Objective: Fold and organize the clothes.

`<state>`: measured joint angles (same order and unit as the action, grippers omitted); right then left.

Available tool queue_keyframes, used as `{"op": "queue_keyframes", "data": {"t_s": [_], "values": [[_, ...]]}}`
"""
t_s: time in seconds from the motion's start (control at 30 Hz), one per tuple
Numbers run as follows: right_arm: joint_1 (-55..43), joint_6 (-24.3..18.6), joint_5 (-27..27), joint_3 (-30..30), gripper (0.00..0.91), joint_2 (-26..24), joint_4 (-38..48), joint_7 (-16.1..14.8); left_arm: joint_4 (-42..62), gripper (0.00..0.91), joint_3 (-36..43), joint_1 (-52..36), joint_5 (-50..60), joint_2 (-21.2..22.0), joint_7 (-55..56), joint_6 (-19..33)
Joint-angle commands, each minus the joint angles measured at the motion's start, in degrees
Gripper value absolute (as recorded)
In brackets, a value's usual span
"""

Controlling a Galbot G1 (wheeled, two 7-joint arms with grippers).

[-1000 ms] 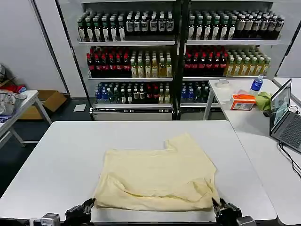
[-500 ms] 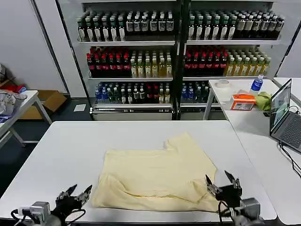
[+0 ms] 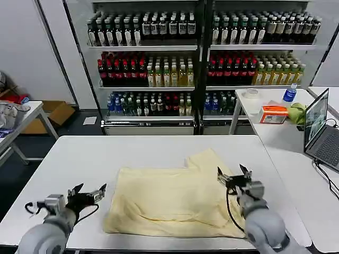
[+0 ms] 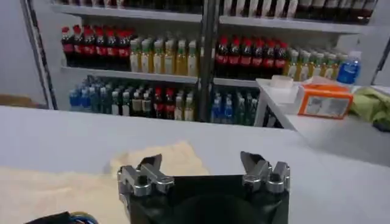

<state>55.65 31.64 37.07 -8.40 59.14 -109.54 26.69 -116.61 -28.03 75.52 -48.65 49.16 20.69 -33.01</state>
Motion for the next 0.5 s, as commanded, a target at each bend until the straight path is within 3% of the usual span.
{"op": "queue_keyframes", "data": {"t_s": [0.03, 0.5], "values": [[-19.1, 1.5, 3.3, 10.3, 0.907, 4.1, 17.9, 1.8, 16.4, 0.907, 15.1, -22.2, -3.5, -1.4, 2.1, -0.1], [-25.8, 1.5, 2.9, 12.3, 0.907, 8.6, 31.8, 0.6, 22.9, 0.907, 22.1, -28.4, -4.0, 1.7, 1.6, -0.1]]}}
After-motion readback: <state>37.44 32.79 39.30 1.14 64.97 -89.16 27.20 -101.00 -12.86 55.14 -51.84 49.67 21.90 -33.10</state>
